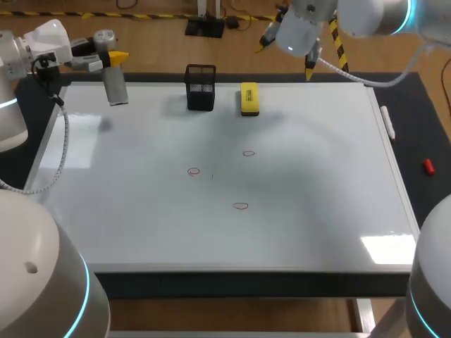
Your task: Pick up the inspection probe, press it on each red-marked spot on the whiteboard one by one, put down the probe, pick up the eraser, and wipe off all the red marks.
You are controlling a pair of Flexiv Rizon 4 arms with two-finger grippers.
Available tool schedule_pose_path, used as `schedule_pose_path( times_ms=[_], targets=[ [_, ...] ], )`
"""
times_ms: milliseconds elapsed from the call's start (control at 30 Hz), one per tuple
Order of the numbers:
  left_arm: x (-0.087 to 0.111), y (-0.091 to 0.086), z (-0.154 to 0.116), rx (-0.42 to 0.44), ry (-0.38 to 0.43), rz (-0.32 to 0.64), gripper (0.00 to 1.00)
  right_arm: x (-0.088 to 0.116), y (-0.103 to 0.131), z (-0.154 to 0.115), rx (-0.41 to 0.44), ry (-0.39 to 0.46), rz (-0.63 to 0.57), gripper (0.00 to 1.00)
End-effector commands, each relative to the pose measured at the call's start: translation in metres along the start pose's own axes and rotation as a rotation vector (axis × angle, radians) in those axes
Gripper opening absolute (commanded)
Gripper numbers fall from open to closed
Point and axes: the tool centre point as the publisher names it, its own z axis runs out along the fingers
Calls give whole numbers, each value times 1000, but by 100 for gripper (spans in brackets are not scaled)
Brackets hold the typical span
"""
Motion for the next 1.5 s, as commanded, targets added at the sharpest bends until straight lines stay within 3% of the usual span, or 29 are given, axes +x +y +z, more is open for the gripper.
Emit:
schedule_pose_path(
  times_ms=[33, 200, 400, 1000, 1500],
  targets=[
    [0, -1, 0, 1, -1, 1, 0, -9, -4, 12, -48, 86, -107, 100],
    [0, -1, 0, 1, -1, 1, 0, -17, 4, 26, -53, 108, -272, 100],
    [0, -1, 0, 1, -1, 1, 0, -25, 12, 43, -65, 151, -379, 100],
    [0, -1, 0, 1, -1, 1, 0, -36, 29, 93, -146, 213, -375, 100],
    [0, -1, 0, 1, -1, 1, 0, -32, 33, 105, -108, 245, -317, 100]
  ],
)
